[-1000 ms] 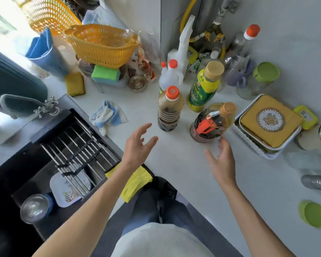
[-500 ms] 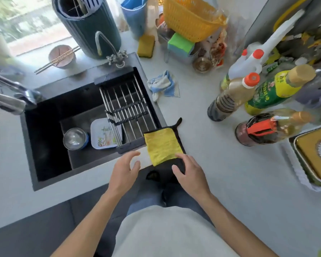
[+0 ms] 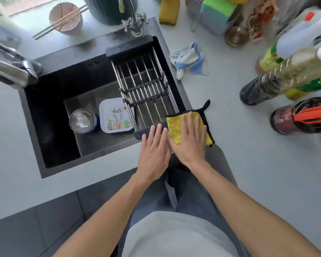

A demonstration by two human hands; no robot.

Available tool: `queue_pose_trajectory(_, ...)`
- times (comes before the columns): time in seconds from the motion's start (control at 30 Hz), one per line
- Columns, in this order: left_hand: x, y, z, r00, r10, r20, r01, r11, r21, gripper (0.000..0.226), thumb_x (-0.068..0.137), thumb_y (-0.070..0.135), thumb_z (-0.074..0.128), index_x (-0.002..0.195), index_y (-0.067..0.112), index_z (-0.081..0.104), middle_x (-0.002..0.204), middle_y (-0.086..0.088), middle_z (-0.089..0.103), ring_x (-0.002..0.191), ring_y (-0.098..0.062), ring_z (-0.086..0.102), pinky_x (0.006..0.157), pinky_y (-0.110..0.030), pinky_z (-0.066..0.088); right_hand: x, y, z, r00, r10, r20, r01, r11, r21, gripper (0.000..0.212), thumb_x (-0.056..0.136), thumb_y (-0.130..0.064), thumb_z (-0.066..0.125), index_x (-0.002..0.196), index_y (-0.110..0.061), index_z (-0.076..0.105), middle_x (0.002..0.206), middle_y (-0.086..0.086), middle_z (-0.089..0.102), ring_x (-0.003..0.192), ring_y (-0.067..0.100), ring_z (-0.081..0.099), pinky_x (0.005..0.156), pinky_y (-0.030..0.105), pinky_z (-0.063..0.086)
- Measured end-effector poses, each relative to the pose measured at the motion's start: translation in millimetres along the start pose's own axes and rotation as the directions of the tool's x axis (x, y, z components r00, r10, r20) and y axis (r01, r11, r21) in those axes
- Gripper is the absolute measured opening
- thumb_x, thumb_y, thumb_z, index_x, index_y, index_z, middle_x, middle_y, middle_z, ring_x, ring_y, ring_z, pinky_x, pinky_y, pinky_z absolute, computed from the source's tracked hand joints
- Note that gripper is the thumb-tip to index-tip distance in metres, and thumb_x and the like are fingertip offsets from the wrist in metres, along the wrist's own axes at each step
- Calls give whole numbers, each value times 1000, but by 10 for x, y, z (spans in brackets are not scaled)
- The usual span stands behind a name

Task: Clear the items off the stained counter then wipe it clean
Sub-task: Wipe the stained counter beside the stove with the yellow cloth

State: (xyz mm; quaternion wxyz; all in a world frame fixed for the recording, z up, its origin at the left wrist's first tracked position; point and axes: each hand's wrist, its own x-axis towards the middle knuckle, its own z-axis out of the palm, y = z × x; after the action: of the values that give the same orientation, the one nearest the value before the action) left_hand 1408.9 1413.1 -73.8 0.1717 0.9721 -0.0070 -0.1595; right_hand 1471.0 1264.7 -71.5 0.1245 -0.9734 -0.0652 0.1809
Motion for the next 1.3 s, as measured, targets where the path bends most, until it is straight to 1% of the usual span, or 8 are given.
queue_pose_trajectory(0.23, 5, -62, 195, 1000, 8, -13, -6, 996, 87, 70, 113, 48, 25, 172, 16, 3, 180, -6, -10, 165, -23, -18, 133, -54, -5, 36, 35, 206, 984, -27, -179, 21, 999, -34, 77, 107, -55, 29, 168, -14, 6, 175, 8, 1, 162, 29, -3, 130, 56, 2)
queue_pose_trajectory(0.37, 4, -79, 98, 999, 23, 43, -27, 996, 84, 72, 112, 49, 25, 172, 17, 2, 180, -5, -12, 165, -23, -20, 133, -51, -8, 57, 34, 36, 982, 41, -184, 12, 960, 279, 64, 106, -45, 25, 164, -18, 28, 173, 3, 18, 162, 19, 4, 131, 47, -2)
queue_pose_trajectory(0.47, 7, -73, -73, 993, 36, 111, -41, 998, 48, 71, 112, 46, 31, 172, 18, 4, 180, -4, -11, 165, -25, -19, 133, -52, -5, -6, 61, -220, 988, 145, -45, -83, 768, 635, 56, 106, -40, 30, 156, -21, 45, 163, 4, 42, 157, 12, 21, 131, 42, 12)
queue_pose_trajectory(0.6, -14, -7, -370, 984, 12, 180, 7, 994, -107, 67, 112, 36, 40, 170, 16, 15, 180, -4, 1, 167, -25, -6, 135, -50, 10, -124, 277, -721, 935, 307, 177, -318, 503, 803, 43, 102, -48, 41, 108, -13, 65, 92, -8, 68, 98, 20, 64, 93, 46, 52)
queue_pose_trajectory(0.73, -126, 81, -633, 985, 69, 158, -35, 977, -209, 53, 111, 32, 46, 161, 19, 40, 170, 0, 36, 163, -22, 22, 132, -42, 24, -426, 609, -981, 906, 316, 282, -355, 203, 913, 58, 106, -42, 50, 118, 14, 59, 95, 27, 69, 88, 21, 64, 82, 37, 54)
queue_pose_trajectory(0.93, -224, 109, -812, 955, 153, 255, -116, 981, -154, 40, 109, 32, 49, 149, 28, 57, 152, 8, 59, 146, -16, 48, 118, -35, 39, -1154, 971, -1094, 890, 321, 324, -378, 122, 918, 23, 87, -30, 83, 108, -22, 76, 100, -4, 82, 91, 13, 79, 68, 20, 58)
queue_pose_trajectory(1.13, -254, 29, -750, 866, 274, 419, -264, 961, -83, 31, 108, 32, 51, 135, 33, 66, 123, 10, 76, 113, -21, 70, 91, -32, 51, -2035, 1093, -696, 707, 630, 322, -477, 87, 875, 7, 90, -20, 76, 95, -23, 73, 96, 2, 78, 91, 22, 74, 77, 32, 56)
queue_pose_trajectory(1.3, -249, 62, -541, 704, 339, 624, -432, 902, -2, 30, 107, 30, 53, 132, 29, 68, 113, 0, 80, 111, -28, 71, 83, -31, 48, -2981, 849, -117, 449, 793, 413, -483, -174, 858, 9, 92, -23, 73, 99, -19, 70, 101, 9, 76, 89, 24, 70, 78, 35, 53)
